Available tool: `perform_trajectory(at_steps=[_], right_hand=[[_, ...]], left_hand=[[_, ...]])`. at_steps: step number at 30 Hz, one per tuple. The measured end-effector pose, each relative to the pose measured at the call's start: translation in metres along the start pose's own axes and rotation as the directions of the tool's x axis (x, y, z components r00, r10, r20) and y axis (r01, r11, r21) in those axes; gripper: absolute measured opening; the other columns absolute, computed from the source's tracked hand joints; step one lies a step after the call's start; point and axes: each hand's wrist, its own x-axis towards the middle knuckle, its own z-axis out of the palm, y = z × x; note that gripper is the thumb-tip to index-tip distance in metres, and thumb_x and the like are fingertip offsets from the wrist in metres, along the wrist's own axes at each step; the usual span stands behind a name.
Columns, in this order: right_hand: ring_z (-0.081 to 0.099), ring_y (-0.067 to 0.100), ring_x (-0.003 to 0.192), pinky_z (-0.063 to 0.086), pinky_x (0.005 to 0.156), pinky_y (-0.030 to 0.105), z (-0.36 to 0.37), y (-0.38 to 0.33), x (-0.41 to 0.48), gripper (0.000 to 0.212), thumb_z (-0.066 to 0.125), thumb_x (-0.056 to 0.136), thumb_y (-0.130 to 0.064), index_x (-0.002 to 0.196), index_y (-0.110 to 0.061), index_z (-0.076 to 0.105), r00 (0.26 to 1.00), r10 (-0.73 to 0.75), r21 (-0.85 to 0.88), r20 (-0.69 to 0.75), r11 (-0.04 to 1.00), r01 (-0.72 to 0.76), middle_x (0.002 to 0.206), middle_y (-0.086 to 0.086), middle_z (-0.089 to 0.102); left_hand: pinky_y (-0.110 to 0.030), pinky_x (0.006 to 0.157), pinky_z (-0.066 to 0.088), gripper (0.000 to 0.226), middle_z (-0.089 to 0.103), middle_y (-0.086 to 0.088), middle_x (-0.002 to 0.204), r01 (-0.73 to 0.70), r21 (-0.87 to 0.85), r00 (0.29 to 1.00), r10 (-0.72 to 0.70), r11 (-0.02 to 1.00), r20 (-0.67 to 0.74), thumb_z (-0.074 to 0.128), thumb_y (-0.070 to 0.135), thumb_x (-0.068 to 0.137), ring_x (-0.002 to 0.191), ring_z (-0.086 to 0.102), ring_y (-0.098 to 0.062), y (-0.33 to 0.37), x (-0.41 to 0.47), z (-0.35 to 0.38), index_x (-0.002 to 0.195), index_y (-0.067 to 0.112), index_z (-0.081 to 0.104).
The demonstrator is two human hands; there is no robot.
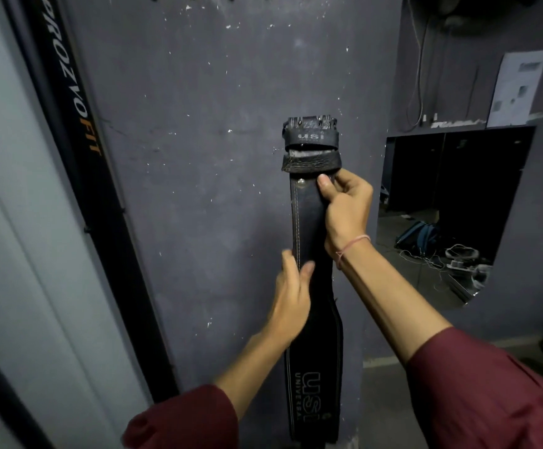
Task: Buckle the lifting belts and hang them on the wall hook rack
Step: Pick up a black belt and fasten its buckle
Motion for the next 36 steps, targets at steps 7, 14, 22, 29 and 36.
perform_trajectory(at_steps=[7,14,22,29,36], right_hand=[[0.057,0.016,0.085,0.047,0.078,0.034,-0.005,0.0,-0.002,0.016,0.059,0.087,-0.008,0.095,0.0,0.071,0.998,-0.041,-0.037,0.043,0.998,0.043,0.088,0.008,0.069],[0.06,0.015,0.082,0.051,0.074,0.03,-0.021,0.014,-0.037,0.014,0.057,0.09,0.007,0.091,-0.001,0.068,0.997,-0.029,-0.074,0.069,0.997,0.035,0.084,0.009,0.067],[0.062,0.02,0.088,0.052,0.082,0.035,-0.045,0.017,-0.046,0.012,0.057,0.091,0.008,0.096,0.004,0.068,0.99,0.069,-0.043,0.122,0.997,-0.064,0.092,0.022,0.071],[0.063,0.011,0.081,0.053,0.077,0.029,-0.063,0.006,-0.036,0.059,0.038,0.076,0.028,0.124,-0.003,0.054,0.965,0.129,-0.032,0.229,0.992,-0.124,0.086,-0.001,0.069],[0.064,0.013,0.097,0.052,0.091,0.035,-0.068,-0.016,0.001,0.03,0.044,0.101,-0.025,0.128,-0.015,0.051,0.983,0.044,-0.186,0.18,0.983,-0.01,0.109,0.001,0.066]], left_hand=[[-0.037,0.077,0.041,0.035,0.055,-0.002,0.09,0.064,0.045,0.997,-0.061,0.997,-0.052,0.035,0.041,0.102,0.083,0.05,-0.002,-0.023,-0.023,0.006,0.109,0.009,0.046],[-0.022,0.079,0.04,0.026,0.056,0.005,0.091,-0.076,-0.196,0.935,0.002,0.978,-0.356,0.034,0.032,0.106,0.082,0.053,0.002,0.053,0.058,-0.006,0.103,0.01,0.047],[-0.026,0.053,0.057,0.034,0.071,-0.004,0.062,0.179,-0.63,0.949,-0.301,0.756,-0.091,0.052,0.034,0.1,0.052,0.068,-0.015,0.097,0.108,-0.024,0.08,0.008,0.061],[-0.029,0.073,0.05,0.009,0.061,-0.006,0.087,-0.09,-0.535,0.95,-0.088,0.84,-0.298,0.048,0.014,0.103,0.079,0.058,-0.017,0.084,0.104,0.002,0.095,0.014,0.05],[-0.039,0.087,0.048,0.01,0.058,-0.005,0.094,-0.128,-0.524,0.95,-0.047,0.842,-0.308,0.049,0.011,0.102,0.088,0.056,-0.017,0.082,0.104,0.021,0.104,0.016,0.042]])
